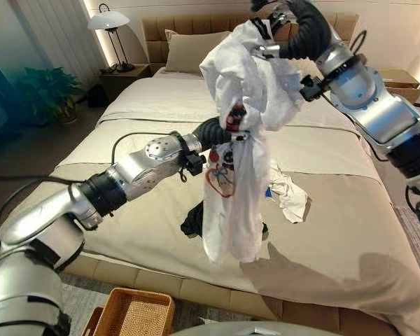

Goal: Pick up clothes into the bucket

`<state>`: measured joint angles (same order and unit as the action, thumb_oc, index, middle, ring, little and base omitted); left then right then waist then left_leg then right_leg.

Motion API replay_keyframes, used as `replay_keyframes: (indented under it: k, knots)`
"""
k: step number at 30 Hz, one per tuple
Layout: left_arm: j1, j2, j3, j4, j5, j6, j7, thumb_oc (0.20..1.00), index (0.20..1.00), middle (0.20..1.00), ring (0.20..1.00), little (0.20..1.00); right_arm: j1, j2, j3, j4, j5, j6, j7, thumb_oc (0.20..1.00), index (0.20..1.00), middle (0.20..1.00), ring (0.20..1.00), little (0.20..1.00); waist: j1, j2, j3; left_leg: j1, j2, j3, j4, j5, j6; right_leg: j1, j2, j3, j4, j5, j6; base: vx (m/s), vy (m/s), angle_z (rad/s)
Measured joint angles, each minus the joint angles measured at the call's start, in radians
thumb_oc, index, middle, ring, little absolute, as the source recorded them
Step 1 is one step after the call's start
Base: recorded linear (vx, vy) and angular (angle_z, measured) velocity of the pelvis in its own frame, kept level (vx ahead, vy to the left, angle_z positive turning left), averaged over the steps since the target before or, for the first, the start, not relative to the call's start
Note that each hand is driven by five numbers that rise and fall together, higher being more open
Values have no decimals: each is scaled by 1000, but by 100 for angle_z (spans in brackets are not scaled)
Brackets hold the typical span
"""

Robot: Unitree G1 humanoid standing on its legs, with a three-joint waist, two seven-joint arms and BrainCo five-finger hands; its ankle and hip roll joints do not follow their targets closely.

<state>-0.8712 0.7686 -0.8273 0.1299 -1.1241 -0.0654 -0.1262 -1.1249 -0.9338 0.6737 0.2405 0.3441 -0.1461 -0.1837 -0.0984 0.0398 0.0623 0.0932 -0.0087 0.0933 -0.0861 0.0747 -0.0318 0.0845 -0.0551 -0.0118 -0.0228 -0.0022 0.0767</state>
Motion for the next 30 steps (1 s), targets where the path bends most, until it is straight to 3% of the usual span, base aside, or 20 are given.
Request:
replay_keyframes:
  k: [5, 7, 8, 9, 11, 16, 19, 22, 27, 30]
  knots:
    - [235, 33, 271, -2, -9, -29, 64, 200, 200, 200, 200, 200, 228, -27, -183, -39, -1, 5, 1, 1000, 1000, 1000, 1000, 1000, 16, -2, 2, 0, 1, -18, 0, 0, 0, 7, 1, -14, 2, -5, 0, -6, -5, 10]
    - [287, 48, 335, 3, -7, -31, 80, 200, 200, 200, 200, 200, 287, -25, -233, -41, -1, 6, 3, 1000, 1000, 1000, 1000, 1000, 27, -2, 3, 0, 1, -20, -1, 0, 0, 8, 1, -18, 2, -6, 0, -8, 7, 7]
    - [375, 66, 447, -3, 17, -43, 92, 200, 200, 200, 200, 200, 401, -10, -345, -50, -1, 5, 2, 1000, 1000, 1000, 1000, 1000, 37, -7, 9, 0, 1, -27, -1, 0, 0, 14, 1, -26, -4, -6, -1, -3, 18, 11]
    - [405, 82, 481, 1, 22, -49, 101, 200, 200, 200, 200, 200, 438, -14, -368, -41, -1, 8, 0, 1000, 1000, 1000, 1000, 1000, 36, -9, 10, 0, 1, -31, 0, 0, 0, 14, 1, -26, -6, -6, -1, 2, 13, 16]
    - [528, 158, 620, 5, 149, -56, 135, 200, 200, 200, 200, 200, 583, -8, -474, -26, -1, 17, 6, 1000, 1000, 1000, 1000, 1000, 60, -13, 21, -2, 0, -38, -1, -1, -1, 17, 0, -30, -7, -7, -1, -1, 9, 9]
    - [747, 191, 908, 3, 388, -82, 210, 200, 200, 200, 200, 200, 806, 76, -633, 127, -18, 42, 21, 1000, 1000, 1000, 1000, 1000, 95, -31, 51, -3, -3, -54, -1, -3, -2, 25, -2, -50, -8, -13, -2, -26, 11, 12]
    - [869, 188, 1007, -15, 469, -86, 218, 200, 200, 200, 200, 200, 913, 189, -694, 241, -42, 61, 34, 1000, 1000, 1000, 1000, 1000, 116, -37, 69, -9, -9, -75, -1, -3, -2, 28, -9, -65, -6, -22, 1, -46, 4, 23]
    - [964, 189, 1079, -22, 576, -84, 222, 200, 200, 200, 200, 200, 1003, 238, -708, 345, -106, 86, 44, 1000, 1000, 1000, 1000, 1000, 138, -37, 90, -20, -21, -95, 0, -1, 0, 23, -18, -89, -6, -25, 6, -87, -4, 19]
    - [962, 185, 1074, 2, 670, -86, 223, 200, 200, 200, 200, 200, 979, 288, -675, 544, -196, 102, 39, 1000, 1000, 1000, 1000, 1000, 161, -46, 109, -59, -32, -120, 24, -2, -2, 0, -30, -111, 11, -32, 14, -170, -4, 16]
    - [928, 181, 1028, 91, 761, -85, 231, 200, 200, 200, 200, 200, 957, 335, -626, 669, -241, 103, 32, 1000, 1000, 1000, 1000, 1000, 167, -48, 155, -147, -32, -144, 70, -2, -3, -71, -28, -136, 46, -38, 14, -179, 2, 21]
